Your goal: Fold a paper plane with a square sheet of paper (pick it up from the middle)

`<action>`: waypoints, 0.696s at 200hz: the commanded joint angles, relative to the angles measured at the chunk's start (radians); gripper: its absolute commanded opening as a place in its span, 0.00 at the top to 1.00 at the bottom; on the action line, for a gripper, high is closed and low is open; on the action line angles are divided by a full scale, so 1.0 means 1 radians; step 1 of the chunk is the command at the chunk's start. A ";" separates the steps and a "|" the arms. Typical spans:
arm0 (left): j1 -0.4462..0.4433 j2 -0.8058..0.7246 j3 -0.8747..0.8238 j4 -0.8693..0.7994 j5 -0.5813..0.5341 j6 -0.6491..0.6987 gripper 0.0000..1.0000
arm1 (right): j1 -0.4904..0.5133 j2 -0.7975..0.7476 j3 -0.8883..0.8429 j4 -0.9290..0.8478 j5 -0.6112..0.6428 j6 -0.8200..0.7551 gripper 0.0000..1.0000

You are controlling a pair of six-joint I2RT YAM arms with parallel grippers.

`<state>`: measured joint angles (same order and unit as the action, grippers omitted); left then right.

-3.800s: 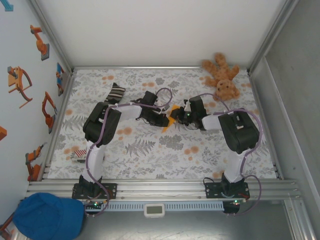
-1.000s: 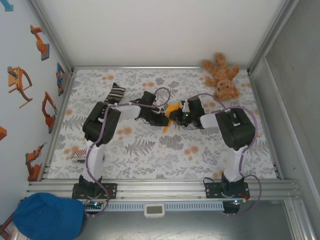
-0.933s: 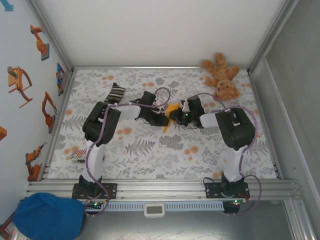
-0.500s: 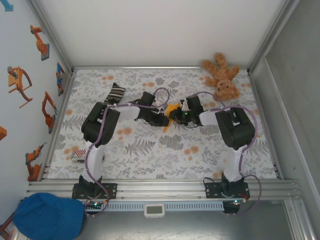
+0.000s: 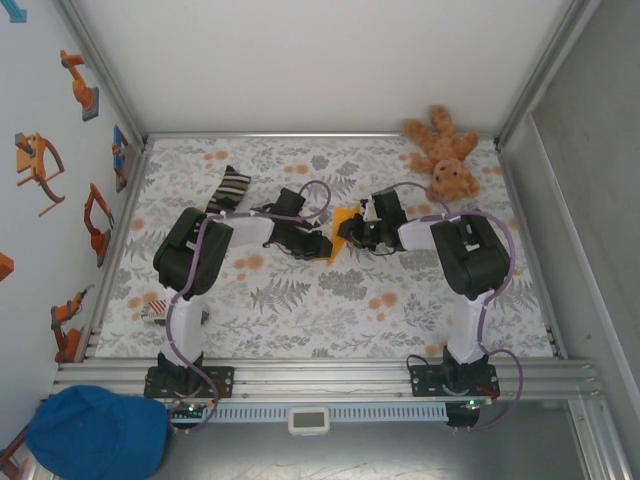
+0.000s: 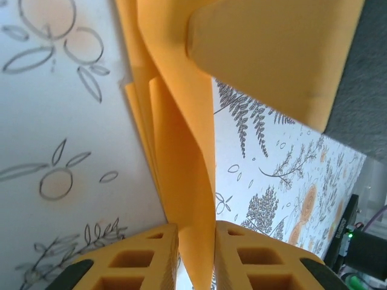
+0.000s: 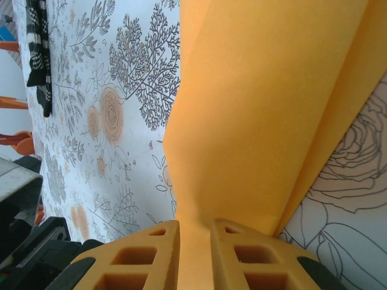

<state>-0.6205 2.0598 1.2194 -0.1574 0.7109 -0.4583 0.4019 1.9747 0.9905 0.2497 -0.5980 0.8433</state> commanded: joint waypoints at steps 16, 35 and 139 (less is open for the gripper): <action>-0.013 -0.036 -0.018 -0.011 -0.013 -0.084 0.83 | 0.005 0.026 0.016 -0.031 0.021 -0.020 0.80; -0.017 -0.019 -0.014 -0.031 -0.019 -0.077 0.83 | 0.008 0.029 0.018 -0.033 0.021 -0.020 0.80; -0.005 -0.190 -0.056 0.056 -0.118 -0.108 0.79 | 0.012 0.010 0.049 -0.080 0.023 -0.031 0.80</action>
<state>-0.6258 1.8622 1.1824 -0.1665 0.5728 -0.5213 0.4049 1.9766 1.0130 0.2092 -0.5877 0.8360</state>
